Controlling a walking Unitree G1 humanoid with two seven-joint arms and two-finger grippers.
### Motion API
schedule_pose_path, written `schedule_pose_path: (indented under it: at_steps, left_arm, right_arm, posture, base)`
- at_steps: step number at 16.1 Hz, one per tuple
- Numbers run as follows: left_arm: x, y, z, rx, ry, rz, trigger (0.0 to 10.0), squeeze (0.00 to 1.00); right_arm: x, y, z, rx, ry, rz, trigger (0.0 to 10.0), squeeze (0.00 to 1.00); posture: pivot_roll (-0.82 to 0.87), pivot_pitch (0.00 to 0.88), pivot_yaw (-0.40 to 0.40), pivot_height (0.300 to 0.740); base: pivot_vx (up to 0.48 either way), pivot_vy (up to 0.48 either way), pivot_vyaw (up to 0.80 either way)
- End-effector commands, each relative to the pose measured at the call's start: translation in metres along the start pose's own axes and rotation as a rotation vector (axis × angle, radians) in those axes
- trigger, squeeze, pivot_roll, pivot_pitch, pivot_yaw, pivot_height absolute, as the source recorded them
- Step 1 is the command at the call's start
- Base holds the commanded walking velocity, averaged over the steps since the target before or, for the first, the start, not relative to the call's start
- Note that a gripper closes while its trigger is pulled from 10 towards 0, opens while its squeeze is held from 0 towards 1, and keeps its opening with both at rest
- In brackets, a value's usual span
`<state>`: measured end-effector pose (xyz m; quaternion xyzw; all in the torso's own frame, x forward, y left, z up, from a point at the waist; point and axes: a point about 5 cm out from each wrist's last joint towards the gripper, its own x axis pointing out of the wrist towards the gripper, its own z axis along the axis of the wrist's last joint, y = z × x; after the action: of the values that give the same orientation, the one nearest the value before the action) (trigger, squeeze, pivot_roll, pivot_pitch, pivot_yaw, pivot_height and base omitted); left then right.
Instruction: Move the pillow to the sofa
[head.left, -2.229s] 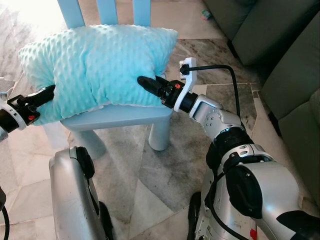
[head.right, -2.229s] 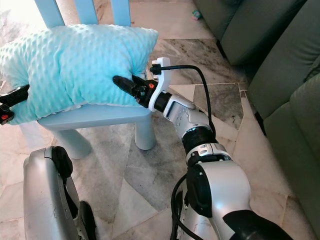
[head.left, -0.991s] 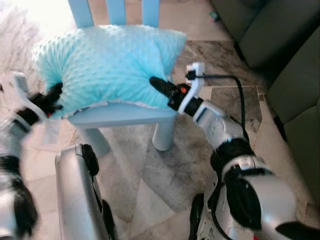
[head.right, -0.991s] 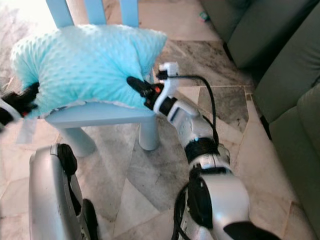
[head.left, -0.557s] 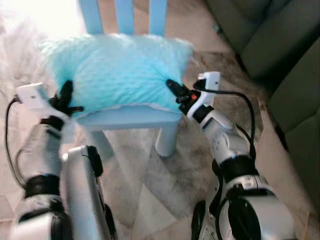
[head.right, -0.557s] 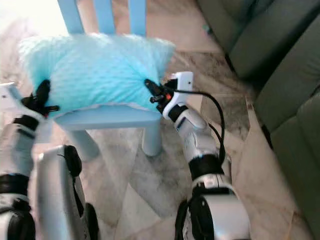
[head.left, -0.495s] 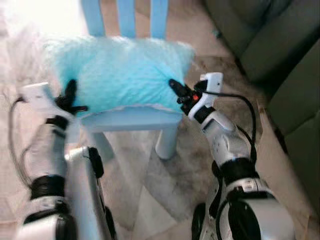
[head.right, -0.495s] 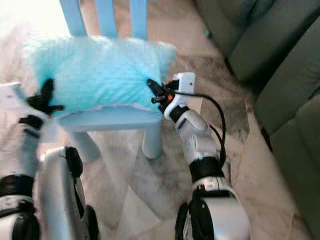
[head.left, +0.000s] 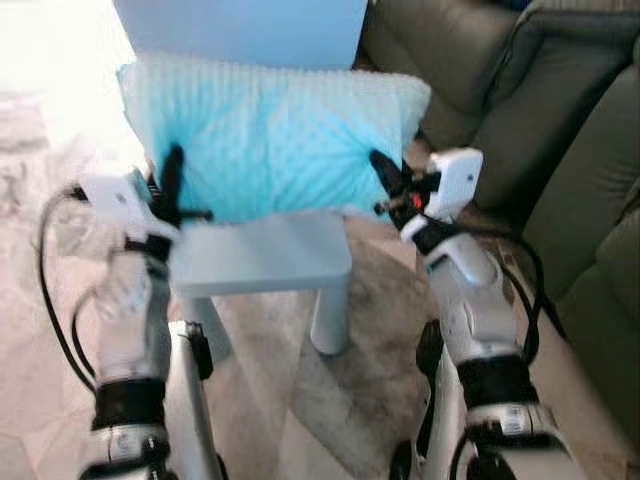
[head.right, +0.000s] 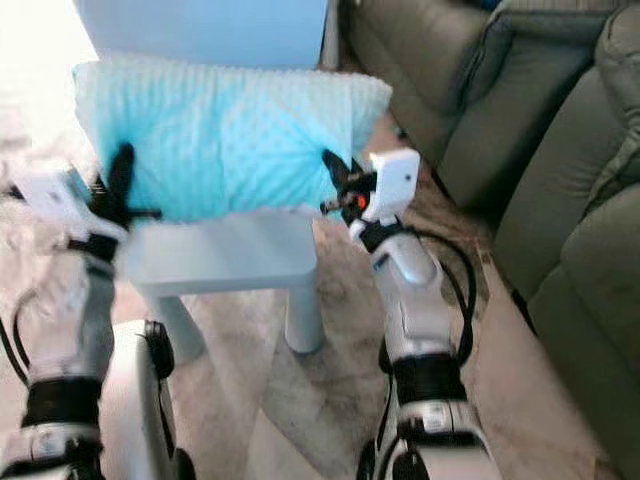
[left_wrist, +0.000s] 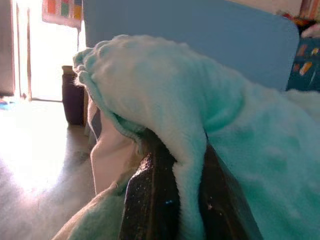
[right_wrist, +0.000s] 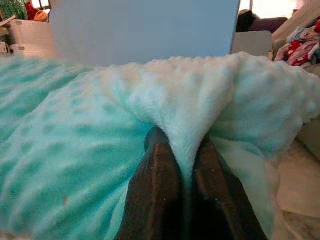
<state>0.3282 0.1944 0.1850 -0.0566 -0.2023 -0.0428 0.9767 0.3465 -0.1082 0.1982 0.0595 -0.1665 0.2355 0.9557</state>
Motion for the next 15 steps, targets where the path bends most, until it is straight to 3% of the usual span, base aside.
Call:
schedule_pose_path:
  at_steps: [1, 4, 6, 9, 14, 15]
  left_arm:
    - [-0.004, -0.007, -0.001, 0.005, 0.013, -0.018, 0.0, 0.00]
    - [-0.026, -0.016, -0.020, -0.047, 0.108, -0.014, 0.0, 0.00]
    - [-0.049, -0.015, -0.036, -0.036, 0.191, -0.019, 0.0, 0.00]
    - [-0.077, -0.011, -0.042, -0.017, 0.266, -0.050, 0.0, 0.00]
    - [-0.084, -0.007, -0.044, -0.025, 0.301, -0.029, 0.0, 0.00]
    - [-0.083, -0.009, -0.044, -0.028, 0.303, -0.034, 0.0, 0.00]
  right_arm:
    - [-0.004, 0.005, 0.004, -0.018, -0.009, 0.003, 0.0, 0.00]
    - [-0.031, 0.009, -0.014, -0.018, 0.057, -0.051, 0.0, 0.00]
    - [-0.051, 0.007, -0.024, -0.047, 0.117, -0.118, 0.0, 0.00]
    - [-0.073, 0.000, -0.028, -0.091, 0.162, -0.206, 0.0, 0.00]
    - [-0.080, 0.005, -0.025, -0.101, 0.188, -0.206, 0.0, 0.00]
    - [-0.079, 0.006, -0.025, -0.109, 0.195, -0.200, 10.0, 0.00]
  posture:
    - [-0.10, 0.000, 0.001, 0.308]
    - [-0.11, 0.000, 0.012, 0.308]
    - [-0.11, 0.000, 0.018, 0.308]
    - [-0.13, 0.000, 0.034, 0.308]
    - [-0.14, 0.000, 0.038, 0.308]
    - [-0.14, 0.000, 0.039, 0.308]
  base:
    - [0.000, 0.000, 0.00]
    - [0.000, 0.000, 0.00]
    - [0.000, 0.000, 0.00]
    - [0.000, 0.000, 0.00]
    - [0.000, 0.000, 0.00]
    - [0.000, 0.000, 0.00]
